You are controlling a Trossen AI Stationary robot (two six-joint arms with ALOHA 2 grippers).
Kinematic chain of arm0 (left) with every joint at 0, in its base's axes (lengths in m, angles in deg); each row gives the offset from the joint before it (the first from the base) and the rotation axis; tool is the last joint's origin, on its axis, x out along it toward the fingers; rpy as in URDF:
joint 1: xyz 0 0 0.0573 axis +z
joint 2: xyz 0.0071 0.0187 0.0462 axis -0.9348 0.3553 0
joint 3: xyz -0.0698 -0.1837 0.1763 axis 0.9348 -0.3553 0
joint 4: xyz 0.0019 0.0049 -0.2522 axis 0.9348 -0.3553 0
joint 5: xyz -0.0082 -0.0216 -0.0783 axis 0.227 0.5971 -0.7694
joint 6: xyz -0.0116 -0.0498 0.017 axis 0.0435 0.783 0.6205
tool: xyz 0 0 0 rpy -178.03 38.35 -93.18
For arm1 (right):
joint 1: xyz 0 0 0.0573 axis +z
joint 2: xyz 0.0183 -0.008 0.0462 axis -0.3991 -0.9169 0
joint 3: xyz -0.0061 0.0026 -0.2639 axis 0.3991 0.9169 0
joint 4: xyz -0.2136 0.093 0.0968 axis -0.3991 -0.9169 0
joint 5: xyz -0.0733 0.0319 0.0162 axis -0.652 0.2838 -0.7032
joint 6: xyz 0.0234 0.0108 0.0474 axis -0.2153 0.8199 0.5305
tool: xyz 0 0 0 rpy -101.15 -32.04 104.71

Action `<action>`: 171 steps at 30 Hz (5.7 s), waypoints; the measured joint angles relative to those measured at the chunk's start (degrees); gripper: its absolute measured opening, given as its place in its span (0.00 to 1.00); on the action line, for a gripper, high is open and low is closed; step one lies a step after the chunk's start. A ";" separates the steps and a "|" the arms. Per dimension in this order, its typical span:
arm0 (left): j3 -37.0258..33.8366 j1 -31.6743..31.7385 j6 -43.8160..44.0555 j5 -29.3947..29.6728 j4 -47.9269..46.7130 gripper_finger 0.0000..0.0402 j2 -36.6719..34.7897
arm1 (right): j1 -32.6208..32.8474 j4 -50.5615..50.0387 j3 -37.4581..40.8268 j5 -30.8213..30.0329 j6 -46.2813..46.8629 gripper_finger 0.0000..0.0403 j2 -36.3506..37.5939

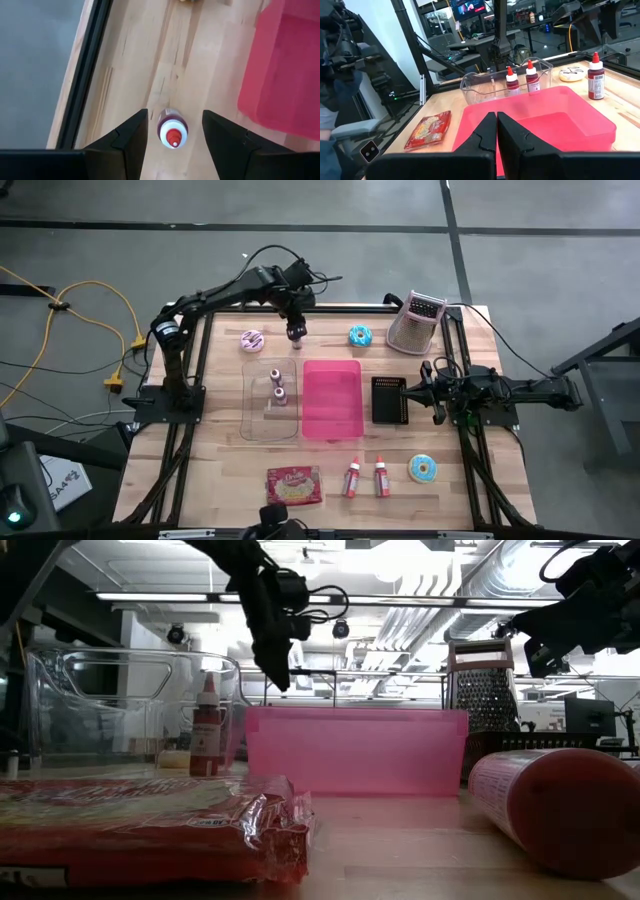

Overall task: Pick & Place Food Item
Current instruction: Put the red food coloring bottle into the transparent bin

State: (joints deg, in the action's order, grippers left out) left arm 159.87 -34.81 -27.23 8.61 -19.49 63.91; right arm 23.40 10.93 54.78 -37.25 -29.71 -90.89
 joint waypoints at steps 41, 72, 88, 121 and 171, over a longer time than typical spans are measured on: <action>-0.11 -1.69 -36.81 0.55 -5.32 0.45 3.41 | 0.00 0.02 -0.01 0.00 0.00 0.00 -0.01; -0.07 0.06 -37.44 0.94 -6.16 0.45 7.41 | 0.00 0.00 0.00 -0.04 -0.01 0.00 0.01; -0.11 0.39 -37.65 0.81 -5.81 0.45 8.28 | 0.00 0.00 -0.01 -0.04 0.01 0.00 0.01; -0.09 0.39 -37.64 0.70 -5.73 0.28 8.15 | 0.00 0.01 0.01 -0.04 0.01 0.00 -0.01; 0.02 -31.92 -1.34 8.84 -31.63 0.28 -17.59 | 0.00 0.00 -0.01 -0.04 0.01 0.00 0.00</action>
State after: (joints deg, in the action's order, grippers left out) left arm 159.89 -66.73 -28.57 17.45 -51.12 46.32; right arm 23.40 10.93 54.77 -37.30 -29.70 -90.89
